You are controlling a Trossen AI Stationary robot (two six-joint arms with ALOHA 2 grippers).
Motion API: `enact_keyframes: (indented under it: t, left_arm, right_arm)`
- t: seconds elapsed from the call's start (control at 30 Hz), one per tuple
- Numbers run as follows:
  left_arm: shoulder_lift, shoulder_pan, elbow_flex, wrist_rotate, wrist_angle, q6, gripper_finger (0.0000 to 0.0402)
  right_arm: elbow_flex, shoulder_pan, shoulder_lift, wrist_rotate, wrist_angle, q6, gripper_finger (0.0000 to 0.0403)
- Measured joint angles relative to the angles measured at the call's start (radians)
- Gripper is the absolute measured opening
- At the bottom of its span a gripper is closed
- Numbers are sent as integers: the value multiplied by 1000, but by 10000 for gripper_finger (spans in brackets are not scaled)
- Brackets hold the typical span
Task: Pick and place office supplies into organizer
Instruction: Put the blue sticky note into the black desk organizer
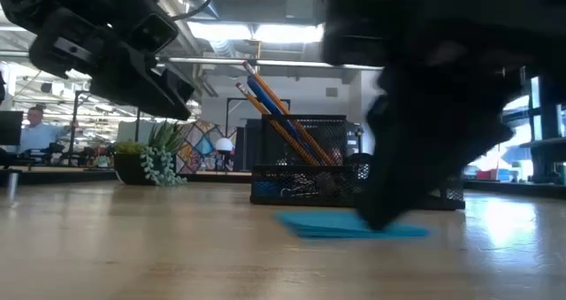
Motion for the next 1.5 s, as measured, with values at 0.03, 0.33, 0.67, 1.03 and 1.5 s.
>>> enact_keyframes:
  t: [0.03, 0.33, 0.67, 1.03, 1.5]
  left_arm:
    - [0, -11, 0, -2, 0, 7, 113]
    - [13, -129, 0, -136, 0, 1, 113]
    - [168, -219, 0, -201, 158, -41, 113]
    - [406, -239, 0, -197, 438, -75, 103]
    - [617, -227, 118, -208, 459, -97, 53]
  right_arm:
    - [1, -13, 8, 1, 33, -22, 204]
    - [-2, -91, 70, -11, 299, -160, 204]
    - [-4, -114, 80, -17, 376, -209, 204]
    - [-4, -146, 80, -12, 399, -231, 204]
    - [-4, -148, 79, -12, 417, -227, 204]
